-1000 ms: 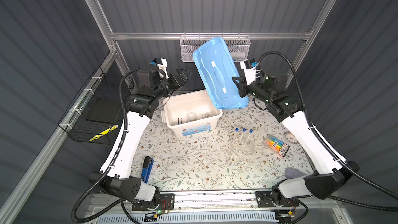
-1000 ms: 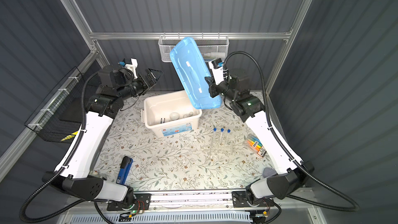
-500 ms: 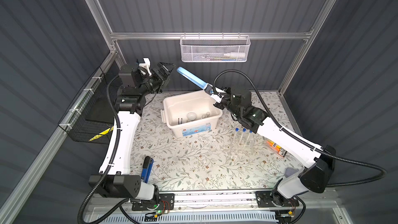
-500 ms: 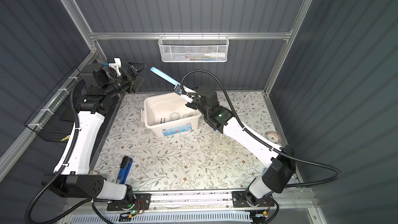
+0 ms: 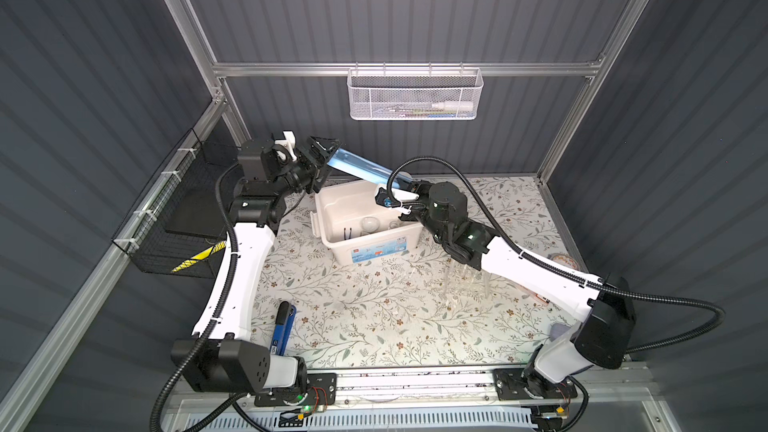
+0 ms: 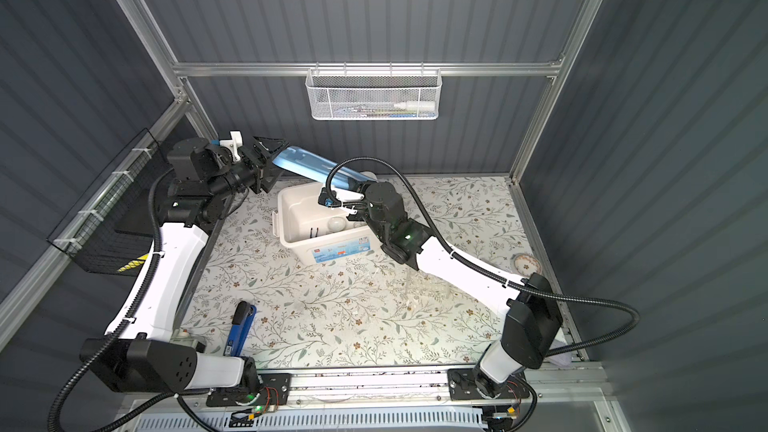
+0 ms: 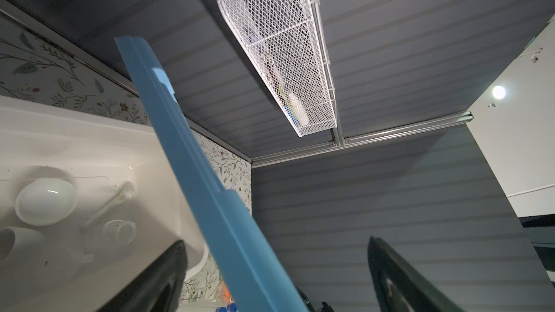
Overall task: Organize the chemistry lab equipment
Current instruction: 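Tilt the blue lid down onto the white bin with both grippers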
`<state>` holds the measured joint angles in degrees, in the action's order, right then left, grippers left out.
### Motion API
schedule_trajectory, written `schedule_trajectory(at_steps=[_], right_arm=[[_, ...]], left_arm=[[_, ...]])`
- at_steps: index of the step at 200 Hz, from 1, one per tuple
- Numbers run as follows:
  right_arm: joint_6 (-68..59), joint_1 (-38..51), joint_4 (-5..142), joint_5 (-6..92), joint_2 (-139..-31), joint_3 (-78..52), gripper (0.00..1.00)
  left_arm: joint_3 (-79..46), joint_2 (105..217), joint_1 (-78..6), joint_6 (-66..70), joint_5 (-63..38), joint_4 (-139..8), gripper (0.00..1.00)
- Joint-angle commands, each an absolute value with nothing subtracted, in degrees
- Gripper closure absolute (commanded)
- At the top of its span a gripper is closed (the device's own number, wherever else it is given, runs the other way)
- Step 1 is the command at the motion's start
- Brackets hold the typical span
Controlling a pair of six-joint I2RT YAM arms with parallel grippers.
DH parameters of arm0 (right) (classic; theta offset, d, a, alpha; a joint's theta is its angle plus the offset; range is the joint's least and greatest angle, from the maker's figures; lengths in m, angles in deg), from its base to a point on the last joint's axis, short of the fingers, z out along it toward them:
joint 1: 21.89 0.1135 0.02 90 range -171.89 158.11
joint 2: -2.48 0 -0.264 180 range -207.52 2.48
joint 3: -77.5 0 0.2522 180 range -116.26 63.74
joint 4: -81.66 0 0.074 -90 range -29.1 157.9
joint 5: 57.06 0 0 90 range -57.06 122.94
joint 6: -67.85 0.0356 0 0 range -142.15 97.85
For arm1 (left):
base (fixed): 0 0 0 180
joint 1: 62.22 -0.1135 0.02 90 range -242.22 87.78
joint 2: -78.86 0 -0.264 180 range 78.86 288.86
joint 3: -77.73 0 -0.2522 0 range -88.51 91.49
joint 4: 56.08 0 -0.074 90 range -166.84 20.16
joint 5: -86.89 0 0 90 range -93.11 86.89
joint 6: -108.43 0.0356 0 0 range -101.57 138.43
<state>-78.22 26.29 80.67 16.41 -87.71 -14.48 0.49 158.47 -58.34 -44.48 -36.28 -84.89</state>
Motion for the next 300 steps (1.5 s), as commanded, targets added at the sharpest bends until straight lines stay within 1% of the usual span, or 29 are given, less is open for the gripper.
schedule_trajectory(at_steps=[1,16,37,90,127,132,153,193,240,270,280,300], right_arm=[[-79.89,26.62,86.48,15.45,-87.69,-13.97,0.94],[-79.98,26.7,86.92,15.55,-87.62,-13.36,0.94],[-80.46,26.8,87.58,15.72,-87.53,-12.73,0.94],[-81.46,27.89,89.68,16.14,-87.72,-10.85,0.93],[-81.87,28.77,90.97,16.24,-88.63,-9.93,0.92],[-81.83,28.88,91.01,16.28,-88.66,-9.81,0.92],[-82.04,29.41,91.74,16.33,-89.27,-9.24,0.92],[-82.52,30.47,93.03,16.64,-90.33,-7.64,0.92],[-82.71,31.17,94.16,17.34,-90.86,-5.66,0.89],[-82.28,31.72,93.67,18.17,-91.12,-3.92,0.84],[-81.88,32.0,93.25,18.13,-91.25,-3.38,0.81],[-80.24,32.24,91.35,18.07,-91.4,-2.73,0.72]], left_arm=[[-0.15,156.47,-59.12,-44.85,-38.11,-83.37,0.07],[-0.52,156.29,-59.45,-44.63,-38.44,-83.49,0.1],[-0.95,156.07,-60.1,-43.97,-38.53,-84.72,0.12],[-4.17,154.91,-61.16,-43.79,-39.49,-85.59,0.22],[-6.94,153.8,-61.34,-44.27,-40.24,-84.77,0.26],[-9.37,153.59,-61.31,-44.46,-40.48,-84.34,0.26],[-12.34,152.57,-61.41,-45.02,-40.73,-83.42,0.28],[-16.05,151.03,-61.67,-45.03,-40.64,-82.67,0.37],[-18.57,149.81,-61.96,-44.6,-40.74,-82.39,0.57],[-21.49,148.39,-62.04,-44.67,-40.51,-81.53,0.65],[-22.56,147.76,-62.13,-44.63,-40.26,-81.44,0.68],[-24.84,146.32,-62.22,-44.84,-39.72,-80.99,0.7]])
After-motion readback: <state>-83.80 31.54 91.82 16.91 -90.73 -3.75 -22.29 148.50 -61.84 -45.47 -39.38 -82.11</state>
